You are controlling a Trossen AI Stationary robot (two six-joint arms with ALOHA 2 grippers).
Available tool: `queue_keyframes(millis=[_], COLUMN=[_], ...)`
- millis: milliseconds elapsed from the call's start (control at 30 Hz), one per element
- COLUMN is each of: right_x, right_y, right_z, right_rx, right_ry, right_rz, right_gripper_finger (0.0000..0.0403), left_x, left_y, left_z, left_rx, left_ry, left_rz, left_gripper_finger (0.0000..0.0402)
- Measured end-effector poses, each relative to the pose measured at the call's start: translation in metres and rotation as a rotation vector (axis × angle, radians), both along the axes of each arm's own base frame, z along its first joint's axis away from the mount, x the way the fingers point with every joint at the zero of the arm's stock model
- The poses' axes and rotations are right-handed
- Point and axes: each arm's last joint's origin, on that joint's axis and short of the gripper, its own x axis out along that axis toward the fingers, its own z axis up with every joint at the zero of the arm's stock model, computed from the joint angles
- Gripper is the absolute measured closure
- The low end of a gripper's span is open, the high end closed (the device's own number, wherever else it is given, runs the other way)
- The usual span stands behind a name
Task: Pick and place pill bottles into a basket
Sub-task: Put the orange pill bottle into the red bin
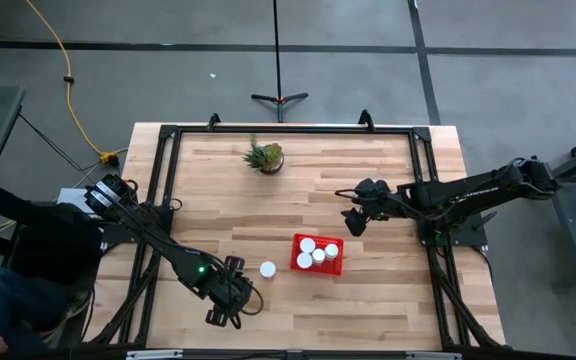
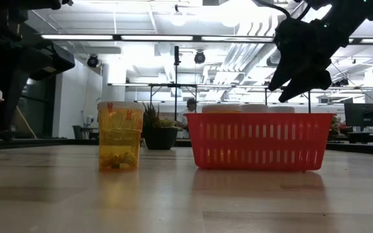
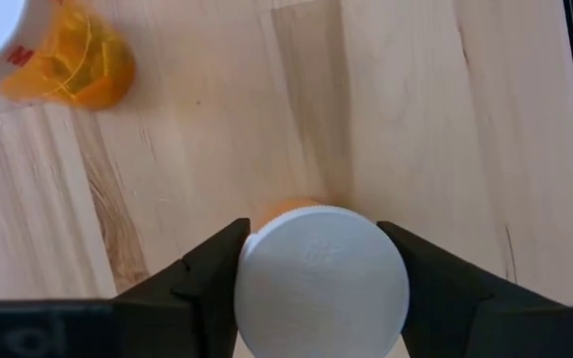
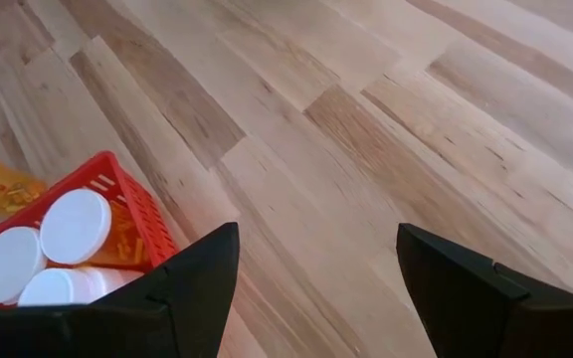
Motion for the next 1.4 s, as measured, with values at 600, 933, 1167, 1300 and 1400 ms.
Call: queue_keyframes(millis=[600,933,1167,1300,1400], right_x=[-0.035,-0.044,-0.055,-0.059,-0.062], right_y=[0.011,0.007,-0.002,-0.007,-0.011], right_z=[0.031,0.023,0.014,0.012,0.011], right_rx=[-0.118,-0.199,-0.161,-0.151,-0.143], right_ry=[-0.14,-0.021,0.136,0.18,0.213], right_rz=[-0.079,-0.109,-0.126,-0.173,-0.214], right_gripper_finger=[0.0139,0.0139,0.0139,0.0139,0.0139], left_x=[0.048,0.101,0.119,0.127,0.135], left_y=[0.005,0.065,0.109,0.119,0.117], left_z=[0.077,0.113,0.118,0.127,0.124], left_rx=[-0.052,-0.126,-0.123,-0.177,-0.186], left_ry=[-0.231,-0.483,-0.565,-0.655,-0.698], left_rz=[0.075,0.306,0.404,0.415,0.402], left_gripper_finger=[0.0164,0.0168,0.0162,0.0169,0.0169])
